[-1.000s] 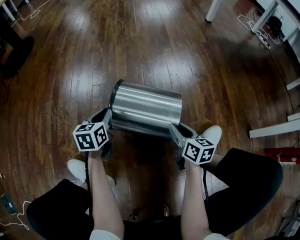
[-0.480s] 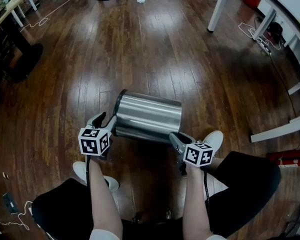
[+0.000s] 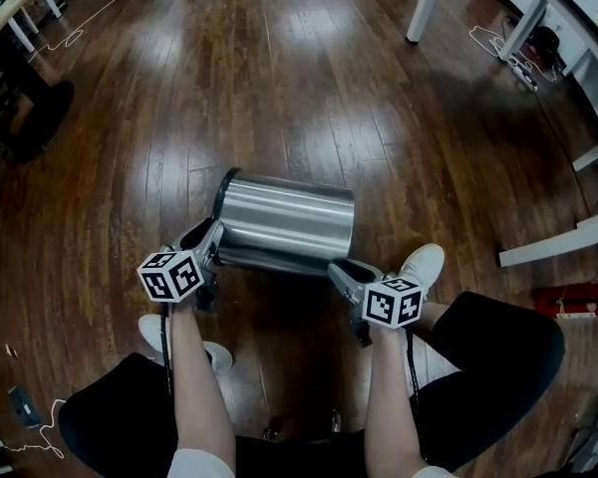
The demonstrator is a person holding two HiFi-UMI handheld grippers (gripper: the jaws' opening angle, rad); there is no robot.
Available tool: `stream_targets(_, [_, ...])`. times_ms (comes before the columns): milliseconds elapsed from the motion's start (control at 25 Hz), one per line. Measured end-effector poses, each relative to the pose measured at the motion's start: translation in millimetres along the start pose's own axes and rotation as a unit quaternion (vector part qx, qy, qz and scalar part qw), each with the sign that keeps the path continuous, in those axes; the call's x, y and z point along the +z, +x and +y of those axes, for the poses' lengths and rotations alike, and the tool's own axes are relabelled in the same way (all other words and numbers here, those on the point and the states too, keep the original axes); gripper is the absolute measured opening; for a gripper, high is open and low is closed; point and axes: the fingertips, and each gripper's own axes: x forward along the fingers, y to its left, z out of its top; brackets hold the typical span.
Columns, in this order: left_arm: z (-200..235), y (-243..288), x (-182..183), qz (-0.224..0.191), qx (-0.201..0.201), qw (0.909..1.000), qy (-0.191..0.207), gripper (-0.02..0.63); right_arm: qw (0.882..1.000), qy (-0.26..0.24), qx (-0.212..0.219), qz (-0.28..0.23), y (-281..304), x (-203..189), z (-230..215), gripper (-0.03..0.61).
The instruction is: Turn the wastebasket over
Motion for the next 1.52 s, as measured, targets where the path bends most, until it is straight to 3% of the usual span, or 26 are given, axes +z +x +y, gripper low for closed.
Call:
stream_targets(240, [-3.1,-13.8,17.3,0.017,0.020,0.9995,0.016,0.078,0.999,0.004,-0.046,-0.016,7.1,9.1,3.6,0.110])
stream_targets(360, [-13.8,-30.5,54.5,0.013,0.023,0.9972,0.070,0.077,0.998,0.053,-0.019,-0.029,23.3,-3.0,20.0,0.114])
stream_targets(440, [-38.4,-40.9,77.8,0.021,0.012,0.9903,0.137,0.078,0.994,0.110,0.009,-0.023,42.6,-27.9,28.7,0.114])
stream_targets(520, [-75.1,-42.2,85.2,0.054,-0.001,0.9715,0.231,0.080,0.982,0.188,0.035,0.008,70.0,-67.1,37.3,0.117])
stream_targets(560, [-94.2,-38.2,80.7,0.076,-0.003,0.9562,0.283,0.080,0.968,0.244,0.047,0.019,82.5,-86.7,41.4,0.123])
stream_targets(640, [-131.2,-26.0,59.8,0.112,-0.007,0.9233,0.367,0.080,0.930,0.365,0.052,0.012,94.4,-116.0,41.2,0.124])
stream_targets(720, [-167.8,-16.7,30.1,0.126,-0.024,0.9040,0.408,0.080,0.898,0.439,0.019,-0.011,88.1,-135.7,24.2,0.126])
stream_targets(760, [-182.4,-14.1,13.2,0.134,-0.029,0.8967,0.421,0.078,0.892,0.452,-0.009,-0.018,80.4,-143.4,10.8,0.127])
stream_targets(880, [-199.5,-5.8,-44.1,0.157,-0.026,0.8803,0.447,0.077,0.895,0.431,-0.109,-0.030,47.6,-152.7,-39.1,0.133])
stream_targets(960, [-198.2,-1.0,-67.4,0.120,-0.008,0.8711,0.476,0.081,0.897,0.409,-0.162,-0.052,21.6,-143.1,-67.7,0.135])
stream_targets(1040, [-197.4,-0.3,-70.5,0.093,-0.001,0.8616,0.499,0.081,0.904,0.380,-0.179,-0.081,3.8,-119.4,-79.4,0.135])
stream_targets(1120, [-197.2,0.0,-67.6,0.095,-0.012,0.8664,0.490,0.081,0.920,0.338,-0.169,-0.106,-3.7,-86.5,-71.7,0.135])
stream_targets(1160, [-197.4,0.1,-66.4,0.091,-0.018,0.8736,0.478,0.080,0.929,0.314,-0.159,-0.119,-6.6,-69.8,-62.6,0.135])
stream_targets(1200, [-197.3,-0.1,-65.2,0.083,-0.021,0.8844,0.459,0.080,0.937,0.287,-0.148,-0.133,-10.2,-53.7,-51.1,0.135])
stream_targets(1280, [-196.8,-4.6,-59.1,0.057,-0.021,0.9168,0.395,0.093,0.951,0.227,-0.125,-0.169,-23.8,-21.9,-22.8,0.135])
stream_targets(1360, [-200.4,-20.0,-46.3,0.025,-0.017,0.9479,0.317,0.098,0.958,0.157,-0.105,-0.216,-49.5,11.3,10.4,0.135])
stream_targets(1400, [-204.9,-32.7,-39.1,0.009,-0.014,0.9567,0.291,0.112,0.959,0.121,-0.095,-0.239,-65.7,27.7,29.0,0.135])
stream_targets(1520, [-226.4,-88.5,-15.1,-0.050,0.014,0.9629,0.265,0.139,0.954,0.009,-0.061,-0.295,-117.1,66.7,93.5,0.135])
